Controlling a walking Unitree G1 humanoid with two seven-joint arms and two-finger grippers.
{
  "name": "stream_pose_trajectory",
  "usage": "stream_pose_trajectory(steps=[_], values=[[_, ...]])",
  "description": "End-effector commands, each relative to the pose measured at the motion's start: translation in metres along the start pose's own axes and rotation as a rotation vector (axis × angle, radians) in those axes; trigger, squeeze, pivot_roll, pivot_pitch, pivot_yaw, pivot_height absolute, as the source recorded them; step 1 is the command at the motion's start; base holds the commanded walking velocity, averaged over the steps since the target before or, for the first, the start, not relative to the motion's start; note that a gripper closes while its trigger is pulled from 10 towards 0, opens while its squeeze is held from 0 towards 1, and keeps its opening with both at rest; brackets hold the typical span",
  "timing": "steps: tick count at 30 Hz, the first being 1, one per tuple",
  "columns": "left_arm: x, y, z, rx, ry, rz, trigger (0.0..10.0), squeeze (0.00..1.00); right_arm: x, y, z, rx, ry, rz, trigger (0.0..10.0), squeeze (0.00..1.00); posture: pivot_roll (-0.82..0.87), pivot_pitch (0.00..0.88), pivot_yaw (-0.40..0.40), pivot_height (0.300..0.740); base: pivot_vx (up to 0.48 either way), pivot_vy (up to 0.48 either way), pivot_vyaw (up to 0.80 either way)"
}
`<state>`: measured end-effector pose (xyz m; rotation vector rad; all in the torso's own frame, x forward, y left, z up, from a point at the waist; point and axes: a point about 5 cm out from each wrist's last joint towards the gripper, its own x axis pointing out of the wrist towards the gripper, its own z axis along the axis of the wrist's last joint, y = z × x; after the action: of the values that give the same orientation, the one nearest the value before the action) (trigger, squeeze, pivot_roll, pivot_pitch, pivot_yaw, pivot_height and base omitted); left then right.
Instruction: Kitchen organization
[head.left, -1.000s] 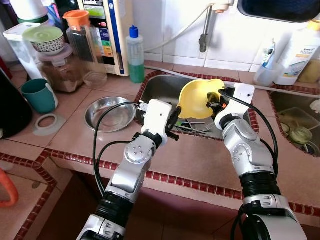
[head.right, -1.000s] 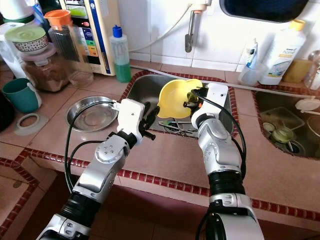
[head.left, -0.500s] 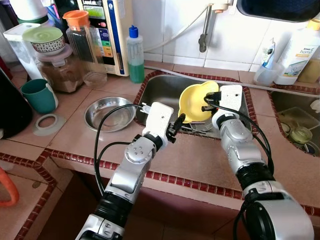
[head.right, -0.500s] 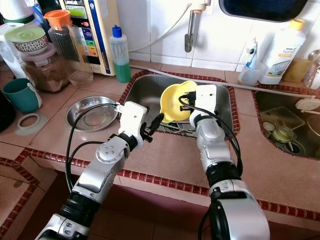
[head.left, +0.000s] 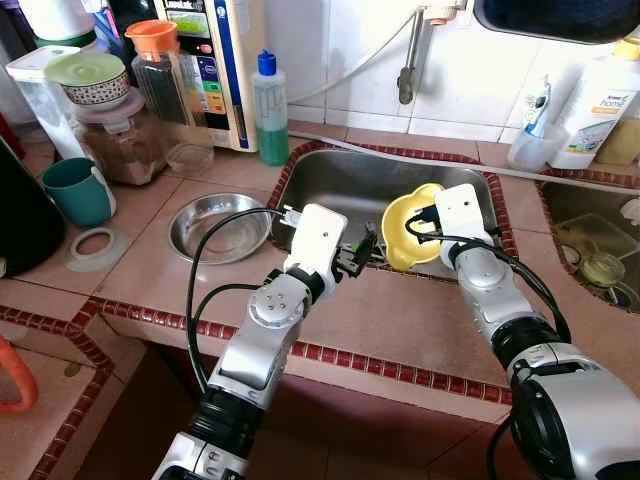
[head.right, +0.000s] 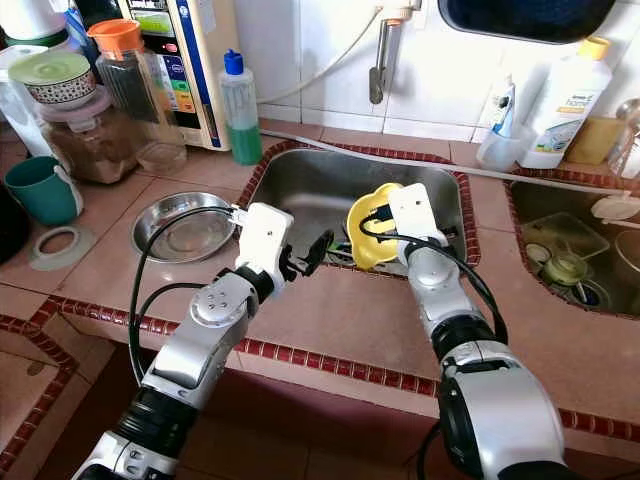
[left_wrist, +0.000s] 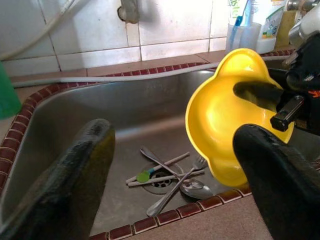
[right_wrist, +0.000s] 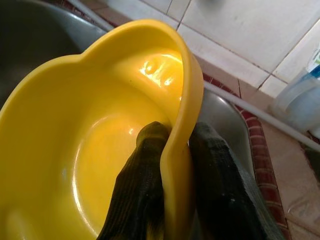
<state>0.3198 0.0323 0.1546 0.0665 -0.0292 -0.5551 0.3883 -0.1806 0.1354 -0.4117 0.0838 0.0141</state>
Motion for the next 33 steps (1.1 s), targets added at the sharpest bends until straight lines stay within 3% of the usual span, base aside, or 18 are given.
stream_pose_trajectory(steps=[1,6,7,17,26,33], values=[[-0.001,-0.003,0.002,0.009,0.001,-0.015,10.0,1.00,0.003,-0.001,0.005,-0.021,0.000,0.007,10.0,0.00,0.07,0.048,0.035,0.740,0.000,0.000,0.00],[-0.001,-0.004,0.002,0.009,0.004,-0.015,10.0,1.00,0.001,0.005,-0.003,-0.041,0.031,0.049,10.0,0.00,0.08,0.047,0.034,0.740,0.000,0.000,0.00],[-0.001,-0.004,0.002,0.010,0.005,-0.015,10.0,1.00,0.000,0.008,-0.003,-0.039,0.031,0.064,10.0,1.00,0.08,0.046,0.033,0.740,0.000,0.000,0.00],[-0.002,0.001,0.008,0.010,-0.027,0.015,10.0,1.00,0.001,0.011,-0.002,-0.037,0.028,0.079,10.0,1.00,0.08,0.044,0.030,0.740,0.000,0.000,0.00],[0.000,0.001,0.008,0.013,-0.025,0.019,10.0,1.00,0.001,0.002,-0.005,-0.024,0.063,0.090,10.0,1.00,0.07,0.036,0.029,0.740,0.000,0.000,0.00],[0.001,0.000,0.009,0.010,-0.026,0.024,10.0,1.00,-0.002,0.012,-0.017,0.006,0.163,0.216,10.0,1.00,0.08,0.036,0.021,0.740,0.000,0.000,0.00]])
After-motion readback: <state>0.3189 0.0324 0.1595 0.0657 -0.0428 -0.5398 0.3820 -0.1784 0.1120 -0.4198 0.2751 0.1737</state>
